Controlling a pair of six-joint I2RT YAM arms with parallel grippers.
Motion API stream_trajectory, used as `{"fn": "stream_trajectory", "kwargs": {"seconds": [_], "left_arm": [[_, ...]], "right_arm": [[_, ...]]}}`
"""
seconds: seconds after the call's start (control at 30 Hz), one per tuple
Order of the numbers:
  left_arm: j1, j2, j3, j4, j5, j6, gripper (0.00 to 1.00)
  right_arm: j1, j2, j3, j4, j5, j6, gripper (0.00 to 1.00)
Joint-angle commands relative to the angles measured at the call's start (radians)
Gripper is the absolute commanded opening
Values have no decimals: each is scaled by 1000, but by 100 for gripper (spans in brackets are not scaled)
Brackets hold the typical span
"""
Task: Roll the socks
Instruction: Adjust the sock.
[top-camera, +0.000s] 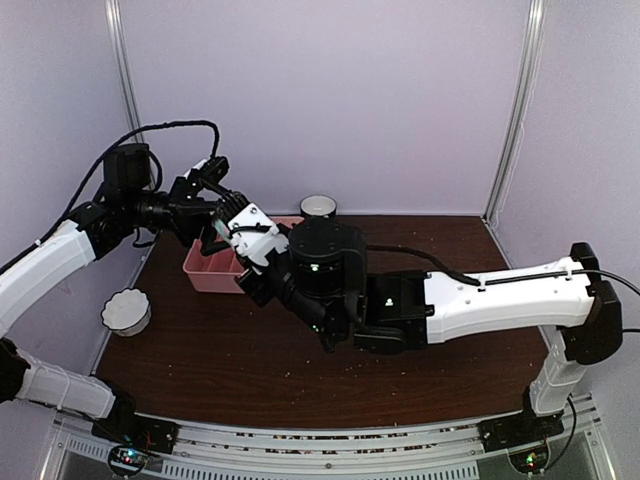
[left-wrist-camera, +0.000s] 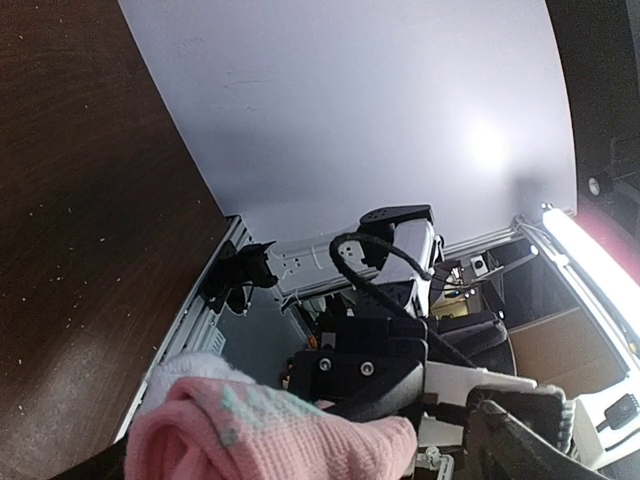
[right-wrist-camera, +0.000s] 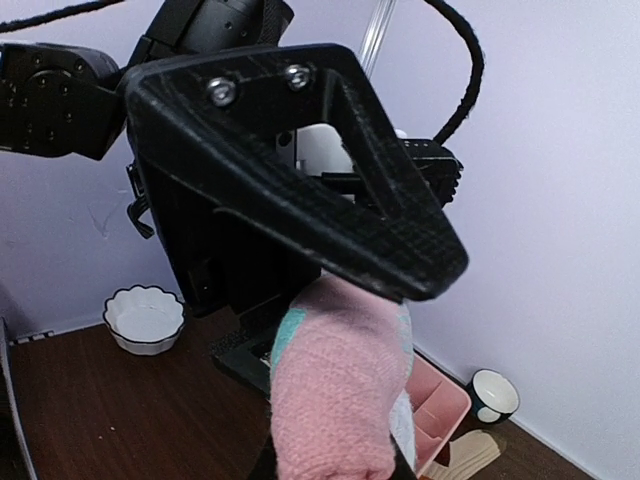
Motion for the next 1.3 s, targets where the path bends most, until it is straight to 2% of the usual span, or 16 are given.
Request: {"fn": "stream_trajectory", "kwargs": {"seconds": [0.0, 0.2, 0.57, 0.73, 0.83, 1.03, 1.2, 1.27], "left_arm": [[8, -15, 45, 48, 23, 72, 96], [8, -23, 53, 55, 42, 111, 95], [8, -19, 53, 113, 58, 105, 93], [6, -21, 13, -39, 27, 223, 93], [5, -30, -15, -59, 15, 235, 98], [5, -23, 34, -60, 8, 231, 98], [5, -9, 46, -202, -22, 385, 98], [6, -6, 27, -209, -25, 392, 98]], "right_arm": [[-57, -91, -90, 36, -108, 221, 0], [-117, -133, -143, 54, -234, 375, 0], [-126, -129, -134, 32, -299, 406, 0], [-128, -150, -132, 46, -292, 389, 0], [-128, -148, -112, 34, -286, 370, 0], [-128, -129, -101, 30, -316, 383, 0], [-126, -143, -130, 67, -343, 406, 0], [-126, -151, -139, 80, -360, 417, 0]]}}
